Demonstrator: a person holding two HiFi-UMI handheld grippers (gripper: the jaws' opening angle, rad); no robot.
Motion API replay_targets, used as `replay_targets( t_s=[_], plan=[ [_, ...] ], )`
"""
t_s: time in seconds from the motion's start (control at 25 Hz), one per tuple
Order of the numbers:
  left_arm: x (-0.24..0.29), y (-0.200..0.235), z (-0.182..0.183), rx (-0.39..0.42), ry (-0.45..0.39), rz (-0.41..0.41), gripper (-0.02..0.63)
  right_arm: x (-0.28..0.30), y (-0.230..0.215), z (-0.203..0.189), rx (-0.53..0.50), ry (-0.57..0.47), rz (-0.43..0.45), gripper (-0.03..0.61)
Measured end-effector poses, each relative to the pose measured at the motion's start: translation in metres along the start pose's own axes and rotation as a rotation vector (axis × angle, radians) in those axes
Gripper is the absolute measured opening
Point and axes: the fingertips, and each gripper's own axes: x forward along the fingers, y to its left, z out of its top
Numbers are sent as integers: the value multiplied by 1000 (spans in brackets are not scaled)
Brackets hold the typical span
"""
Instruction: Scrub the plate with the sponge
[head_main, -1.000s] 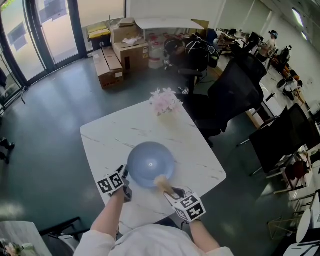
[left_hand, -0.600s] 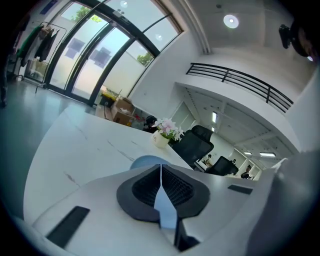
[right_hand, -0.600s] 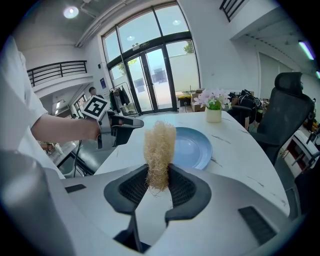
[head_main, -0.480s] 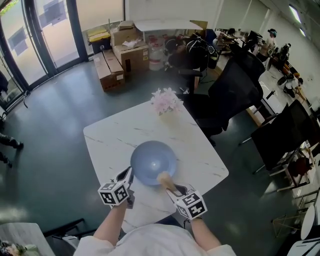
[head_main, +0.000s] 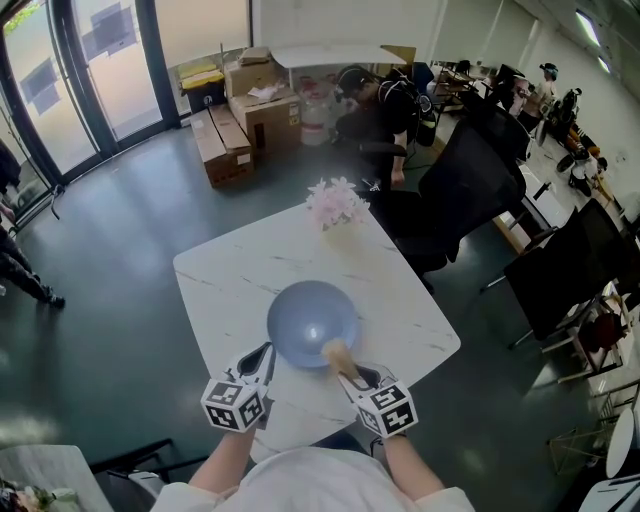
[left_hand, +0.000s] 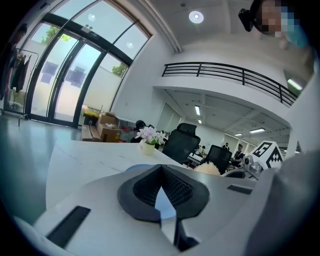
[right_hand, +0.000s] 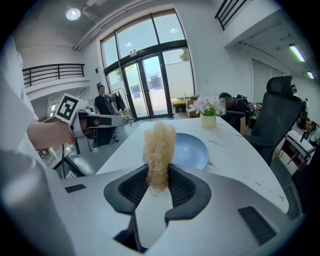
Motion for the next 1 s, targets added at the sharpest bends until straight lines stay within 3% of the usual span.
replay_targets(
  t_s=[1.0],
  plan=[
    [-28, -19, 0, 27, -35, -16, 32, -9, 4, -7, 25, -51, -56, 117]
  ],
)
